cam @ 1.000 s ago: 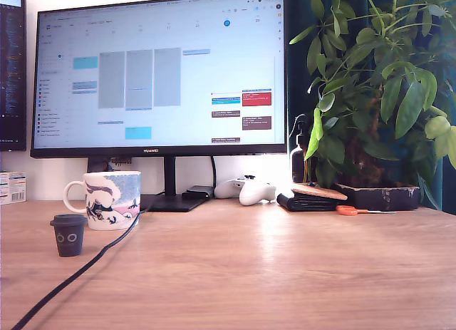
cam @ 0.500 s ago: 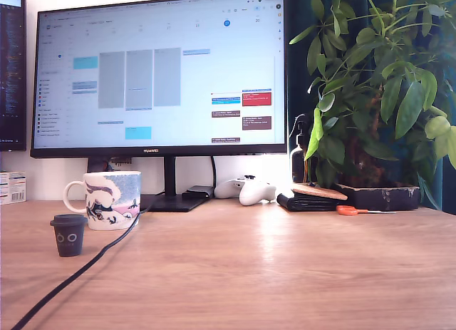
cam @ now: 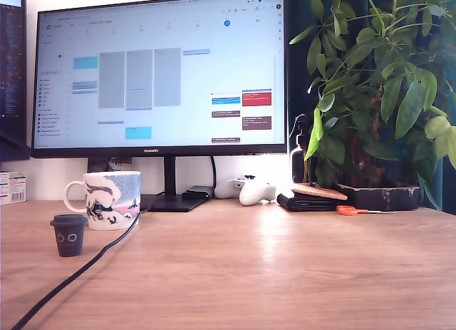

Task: Pick the grey coffee capsule and place it inside the blue coffee cup

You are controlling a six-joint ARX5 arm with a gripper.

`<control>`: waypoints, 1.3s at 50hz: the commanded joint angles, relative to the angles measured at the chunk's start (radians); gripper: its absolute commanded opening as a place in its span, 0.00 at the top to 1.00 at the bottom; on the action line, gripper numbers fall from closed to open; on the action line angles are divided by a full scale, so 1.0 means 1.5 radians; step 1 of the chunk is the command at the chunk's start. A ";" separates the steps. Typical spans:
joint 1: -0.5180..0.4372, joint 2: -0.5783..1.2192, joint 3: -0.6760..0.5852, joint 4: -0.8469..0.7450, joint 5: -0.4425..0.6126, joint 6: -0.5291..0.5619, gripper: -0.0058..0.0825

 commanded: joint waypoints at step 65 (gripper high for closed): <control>-0.003 0.644 0.199 0.250 -0.016 0.090 0.44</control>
